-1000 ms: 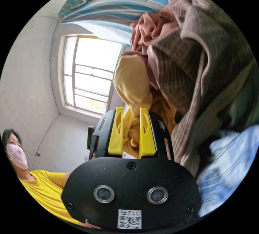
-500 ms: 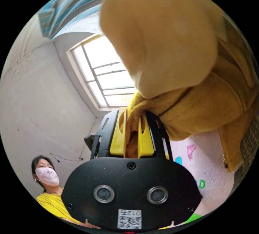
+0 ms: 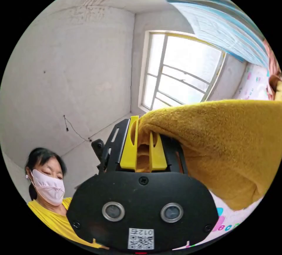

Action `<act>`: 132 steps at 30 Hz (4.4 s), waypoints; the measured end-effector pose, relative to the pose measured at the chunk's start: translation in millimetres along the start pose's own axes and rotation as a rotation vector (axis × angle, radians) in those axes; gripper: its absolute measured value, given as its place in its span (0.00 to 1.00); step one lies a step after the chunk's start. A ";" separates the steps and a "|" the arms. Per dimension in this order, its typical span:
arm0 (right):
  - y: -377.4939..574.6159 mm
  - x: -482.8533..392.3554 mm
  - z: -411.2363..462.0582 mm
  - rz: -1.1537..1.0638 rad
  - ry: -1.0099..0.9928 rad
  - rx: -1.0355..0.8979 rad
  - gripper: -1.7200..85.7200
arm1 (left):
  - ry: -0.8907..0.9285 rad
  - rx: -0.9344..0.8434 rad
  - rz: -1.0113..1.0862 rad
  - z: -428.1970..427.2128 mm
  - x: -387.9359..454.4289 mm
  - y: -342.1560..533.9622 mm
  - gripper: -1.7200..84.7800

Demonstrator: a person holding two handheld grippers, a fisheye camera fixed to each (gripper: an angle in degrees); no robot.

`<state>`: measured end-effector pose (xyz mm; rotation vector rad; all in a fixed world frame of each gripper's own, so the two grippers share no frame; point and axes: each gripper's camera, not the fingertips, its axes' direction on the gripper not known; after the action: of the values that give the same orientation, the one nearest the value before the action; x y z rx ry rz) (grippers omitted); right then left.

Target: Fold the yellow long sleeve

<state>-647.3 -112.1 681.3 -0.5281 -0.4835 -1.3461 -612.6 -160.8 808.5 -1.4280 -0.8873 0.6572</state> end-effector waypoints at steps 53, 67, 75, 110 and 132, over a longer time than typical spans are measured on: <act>471.1 229.2 19.5 -0.151 0.962 -0.813 0.11 | -0.097 -0.538 -0.777 138.6 38.2 624.0 0.17; 707.2 333.5 224.1 -0.773 0.819 -1.659 0.13 | -0.154 -0.681 -0.752 250.7 42.1 608.3 0.11; 616.9 353.8 232.4 -0.551 1.023 -1.227 0.06 | -0.246 -0.382 -0.815 178.8 -20.3 567.2 0.08; 647.9 438.7 -54.2 -0.146 1.600 -2.062 0.06 | 0.011 -0.296 -1.127 281.3 -39.5 634.6 0.08; 819.3 479.8 186.7 -0.962 0.535 -2.455 0.06 | -0.061 -0.310 -1.217 288.2 -13.8 626.0 0.08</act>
<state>233.4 -254.2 1056.0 -1.8470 2.0238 -2.3154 -781.8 27.0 167.2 -0.8576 -1.7060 -0.3757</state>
